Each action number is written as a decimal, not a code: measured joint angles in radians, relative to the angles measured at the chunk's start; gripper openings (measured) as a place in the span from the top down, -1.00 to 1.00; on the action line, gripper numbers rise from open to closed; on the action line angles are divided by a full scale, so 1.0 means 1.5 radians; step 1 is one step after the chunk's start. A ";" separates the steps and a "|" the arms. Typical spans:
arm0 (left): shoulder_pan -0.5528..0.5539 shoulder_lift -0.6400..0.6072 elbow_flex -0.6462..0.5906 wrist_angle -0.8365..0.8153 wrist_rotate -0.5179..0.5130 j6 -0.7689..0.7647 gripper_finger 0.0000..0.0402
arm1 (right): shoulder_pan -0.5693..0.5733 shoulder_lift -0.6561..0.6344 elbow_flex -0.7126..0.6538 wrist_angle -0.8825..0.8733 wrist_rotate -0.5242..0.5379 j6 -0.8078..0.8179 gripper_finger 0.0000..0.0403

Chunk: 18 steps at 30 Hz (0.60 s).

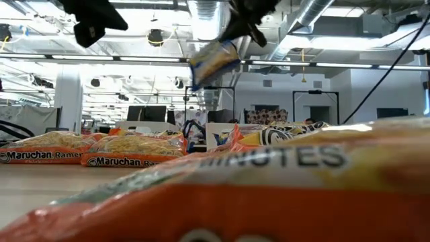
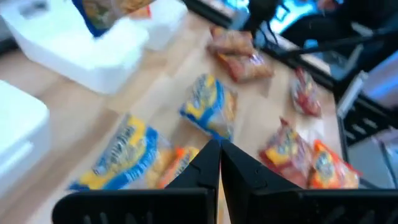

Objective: Sort Maruchan noodles
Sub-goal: Put the bottom right blue noodle pack into the top middle white bin

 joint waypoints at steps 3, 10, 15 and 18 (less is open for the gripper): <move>0.026 -0.008 0.000 -0.002 -0.025 0.030 1.00 | -0.066 -0.007 0.000 0.001 -0.041 -0.058 0.98; 0.097 -0.009 0.000 0.030 -0.114 0.090 1.00 | -0.200 0.027 -0.001 0.005 -0.179 -0.199 0.98; 0.150 -0.009 0.000 0.030 -0.146 0.091 1.00 | -0.251 0.083 -0.001 0.014 -0.238 -0.244 0.98; 0.176 -0.009 0.000 0.030 -0.145 0.091 1.00 | -0.264 0.109 -0.001 0.014 -0.259 -0.270 0.98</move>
